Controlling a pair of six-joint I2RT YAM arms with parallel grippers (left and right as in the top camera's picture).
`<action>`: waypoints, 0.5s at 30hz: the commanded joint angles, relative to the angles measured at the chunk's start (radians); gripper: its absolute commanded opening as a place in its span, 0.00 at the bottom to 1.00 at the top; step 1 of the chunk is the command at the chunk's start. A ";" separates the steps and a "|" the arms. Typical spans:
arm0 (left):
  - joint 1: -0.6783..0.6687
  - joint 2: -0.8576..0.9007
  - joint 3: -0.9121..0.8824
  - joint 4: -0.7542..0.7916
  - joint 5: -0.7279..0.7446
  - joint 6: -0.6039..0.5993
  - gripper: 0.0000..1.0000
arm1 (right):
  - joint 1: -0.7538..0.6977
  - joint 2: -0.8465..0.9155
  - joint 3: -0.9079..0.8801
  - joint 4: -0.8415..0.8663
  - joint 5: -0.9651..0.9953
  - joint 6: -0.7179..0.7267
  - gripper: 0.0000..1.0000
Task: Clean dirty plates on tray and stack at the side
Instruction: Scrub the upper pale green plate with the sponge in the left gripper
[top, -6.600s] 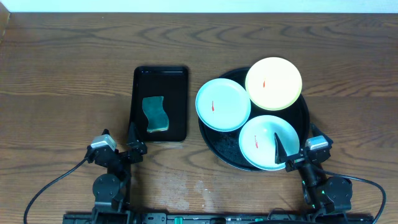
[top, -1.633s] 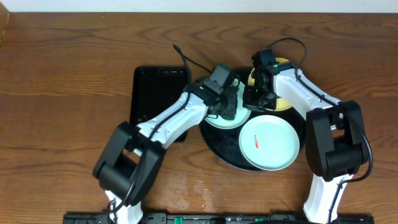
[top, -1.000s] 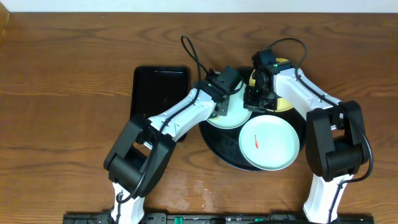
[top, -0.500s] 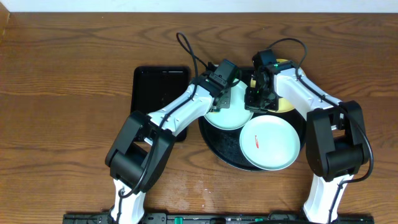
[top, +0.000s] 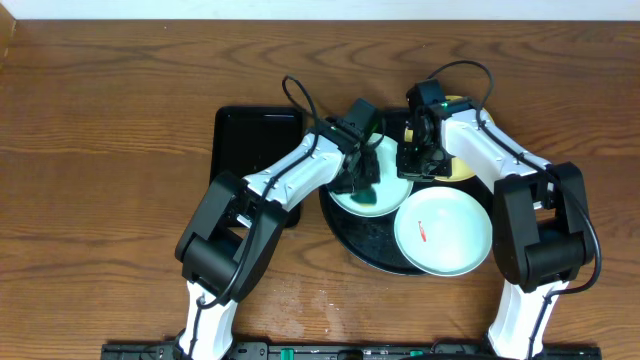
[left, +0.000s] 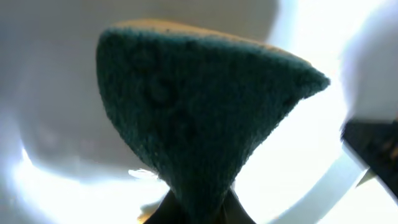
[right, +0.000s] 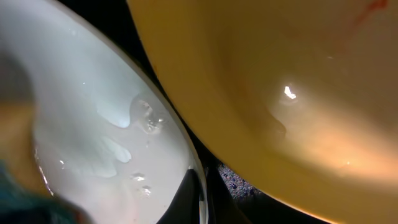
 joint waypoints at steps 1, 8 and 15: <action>0.002 0.027 -0.006 -0.073 0.052 -0.037 0.09 | 0.005 0.018 -0.023 -0.006 0.056 -0.016 0.01; 0.095 0.026 -0.005 -0.124 -0.085 -0.036 0.09 | 0.005 0.018 -0.023 -0.007 0.056 -0.016 0.01; 0.157 0.027 -0.005 -0.052 -0.094 0.011 0.09 | 0.005 0.018 -0.023 -0.008 0.056 -0.016 0.01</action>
